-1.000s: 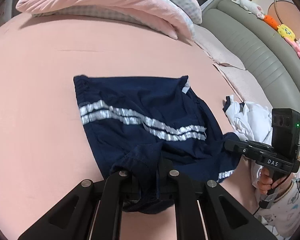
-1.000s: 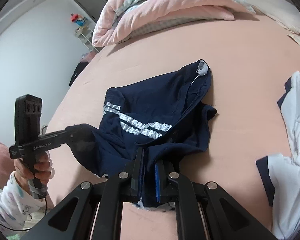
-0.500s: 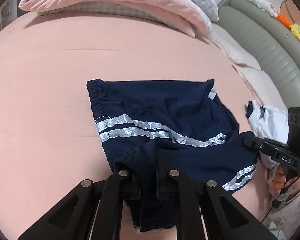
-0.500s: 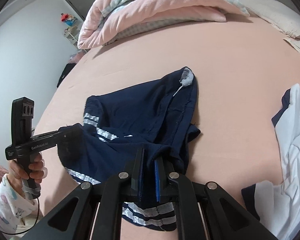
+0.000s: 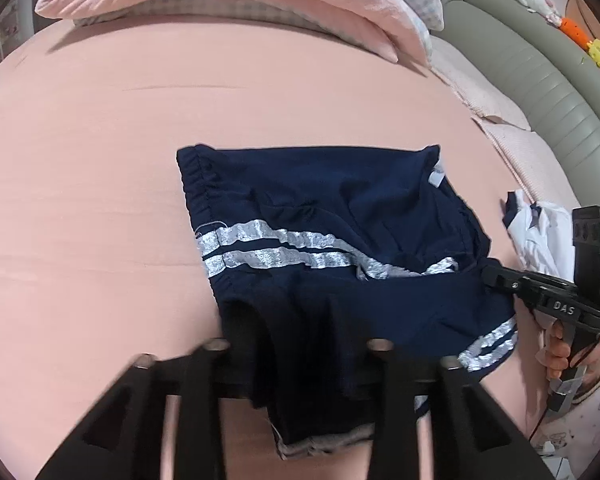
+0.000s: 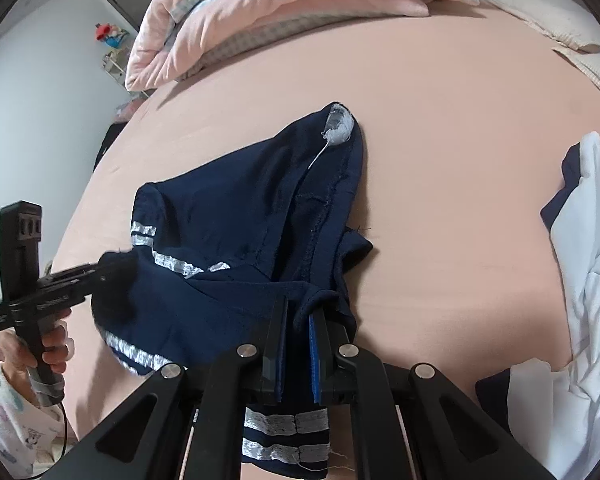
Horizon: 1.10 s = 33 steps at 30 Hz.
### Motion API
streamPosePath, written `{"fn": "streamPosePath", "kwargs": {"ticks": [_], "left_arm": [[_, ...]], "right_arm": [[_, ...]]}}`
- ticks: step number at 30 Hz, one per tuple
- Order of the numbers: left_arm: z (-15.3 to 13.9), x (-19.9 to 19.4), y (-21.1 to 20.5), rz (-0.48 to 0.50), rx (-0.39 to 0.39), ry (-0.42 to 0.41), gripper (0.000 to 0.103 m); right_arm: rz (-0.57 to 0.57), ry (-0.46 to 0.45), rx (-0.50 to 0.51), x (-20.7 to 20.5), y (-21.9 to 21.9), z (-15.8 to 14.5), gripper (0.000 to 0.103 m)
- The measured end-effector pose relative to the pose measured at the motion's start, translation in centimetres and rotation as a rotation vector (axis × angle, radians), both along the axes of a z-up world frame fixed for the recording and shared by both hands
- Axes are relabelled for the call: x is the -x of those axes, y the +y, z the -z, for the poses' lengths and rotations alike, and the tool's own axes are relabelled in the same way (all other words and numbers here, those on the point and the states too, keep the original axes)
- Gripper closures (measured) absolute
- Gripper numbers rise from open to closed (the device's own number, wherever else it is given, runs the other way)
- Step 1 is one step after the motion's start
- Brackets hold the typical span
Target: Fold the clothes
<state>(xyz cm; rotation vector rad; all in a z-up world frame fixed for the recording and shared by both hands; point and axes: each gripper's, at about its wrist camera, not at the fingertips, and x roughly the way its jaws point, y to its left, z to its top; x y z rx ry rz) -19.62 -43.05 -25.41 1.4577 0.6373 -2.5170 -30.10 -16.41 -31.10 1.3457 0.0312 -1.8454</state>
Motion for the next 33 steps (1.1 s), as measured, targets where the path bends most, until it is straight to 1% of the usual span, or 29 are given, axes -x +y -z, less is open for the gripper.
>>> {"fn": "streamPosePath", "kwargs": {"ticks": [1,2,3,5,8,12,17,20,24,26,29,33], "left_arm": [[-0.2,-0.1,-0.1,0.001,-0.014,0.006,0.052],[-0.5,-0.3,-0.2,0.0,-0.034,0.021,0.048],[-0.8,-0.5,-0.3,-0.005,-0.04,0.031,0.046],[-1.4,-1.0,-0.5,-0.034,-0.017,0.037,0.039],[-1.8,-1.8,-1.2,-0.071,-0.021,0.051,0.038],[-1.5,-3.0,-2.4,-0.125,-0.081,0.06,0.038],[-1.0,-5.1,-2.7,-0.158,-0.145,0.096,0.038],[-0.8,-6.2,-2.2,-0.165,-0.166,0.11,0.038],[-0.7,-7.0,-1.0,-0.139,-0.153,0.117,0.038],[-0.7,-7.2,-0.3,-0.12,-0.133,0.112,0.038],[-0.8,-7.4,1.0,-0.079,-0.101,0.117,0.038],[-0.8,-7.0,2.6,-0.023,-0.087,0.12,0.038]], "right_arm": [[-0.001,-0.005,0.001,0.0,0.1,-0.1,0.093],[0.0,-0.011,0.007,0.0,0.3,-0.2,0.081],[0.001,-0.018,0.013,0.0,0.5,-0.2,0.058],[0.003,-0.031,0.024,0.0,0.8,-0.4,0.038],[0.003,-0.043,0.048,-0.1,1.5,-0.8,0.038],[0.008,-0.024,0.063,-0.5,2.7,-1.6,0.038],[0.006,-0.039,0.086,-1.2,4.0,-2.0,0.038],[-0.024,-0.019,0.08,-2.4,4.6,-2.2,0.038],[-0.075,0.018,0.051,-4.0,4.9,-2.5,0.038],[-0.089,0.025,0.035,-4.5,4.9,-2.4,0.038],[-0.101,0.028,0.022,-5.1,5.0,-2.0,0.038],[-0.099,0.011,0.025,-5.6,5.2,-1.4,0.038]]}}
